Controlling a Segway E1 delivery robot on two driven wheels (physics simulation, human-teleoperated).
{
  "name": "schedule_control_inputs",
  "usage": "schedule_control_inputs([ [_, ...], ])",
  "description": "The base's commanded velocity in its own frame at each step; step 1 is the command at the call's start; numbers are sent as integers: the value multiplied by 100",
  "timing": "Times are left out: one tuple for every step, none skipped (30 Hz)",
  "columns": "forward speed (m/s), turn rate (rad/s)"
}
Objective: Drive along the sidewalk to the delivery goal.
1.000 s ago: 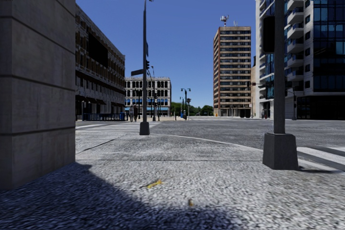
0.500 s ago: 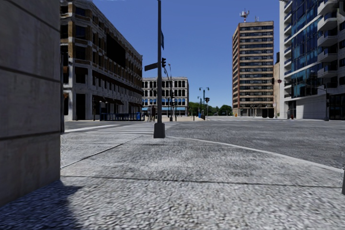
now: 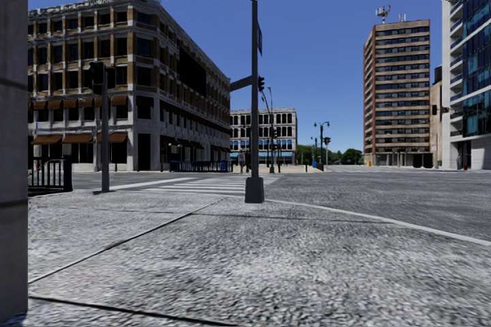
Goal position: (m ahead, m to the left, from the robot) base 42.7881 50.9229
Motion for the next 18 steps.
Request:
schedule_control_inputs([
  [200, 36],
  [200, 36],
  [200, 36],
  [200, 36],
  [200, 36],
  [200, 36],
  [200, 36],
  [200, 36],
  [200, 36],
  [200, 36],
  [200, 36],
  [200, 36],
  [200, 36],
  [200, 36],
  [200, 36],
  [200, 36],
  [200, 36],
  [200, 36],
])
